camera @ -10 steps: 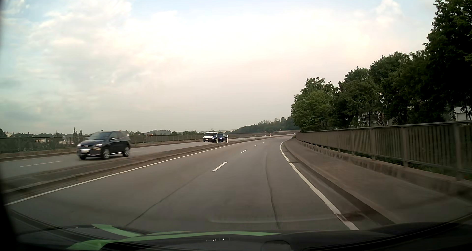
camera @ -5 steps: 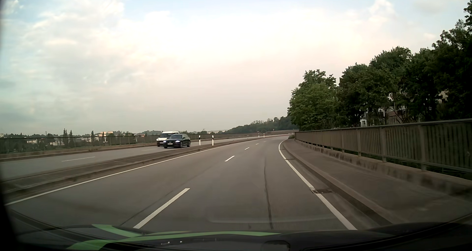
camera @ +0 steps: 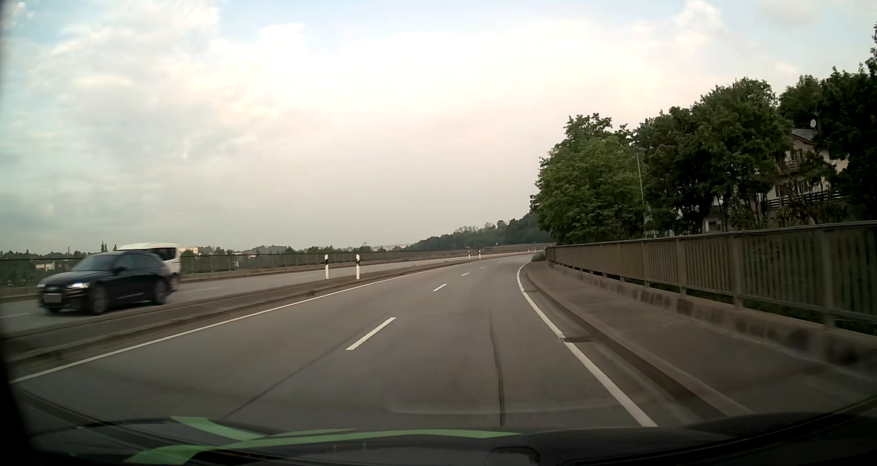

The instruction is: Follow the waypoints while adhering to traffic rules and regulations

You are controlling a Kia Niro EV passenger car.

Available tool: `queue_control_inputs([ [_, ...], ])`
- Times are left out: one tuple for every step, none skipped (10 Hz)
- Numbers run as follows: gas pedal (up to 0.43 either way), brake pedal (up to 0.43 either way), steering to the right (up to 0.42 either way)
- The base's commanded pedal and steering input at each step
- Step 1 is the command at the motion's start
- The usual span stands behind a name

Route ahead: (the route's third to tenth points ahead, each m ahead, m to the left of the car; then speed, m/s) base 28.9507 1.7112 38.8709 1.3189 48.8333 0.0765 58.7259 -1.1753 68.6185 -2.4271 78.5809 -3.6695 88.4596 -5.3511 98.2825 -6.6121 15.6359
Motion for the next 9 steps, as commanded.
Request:
queue_control_inputs([
  [0.087,0.0,0.01],
  [0.087,0.0,0.01],
  [0.087,0.0,0.009],
  [0.087,0.0,0.007],
  [0.087,0.0,0.006],
  [0.087,0.0,0.006],
  [0.087,0.0,0.006],
  [0.087,0.0,0.006],
  [0.087,0.0,0.006],
])
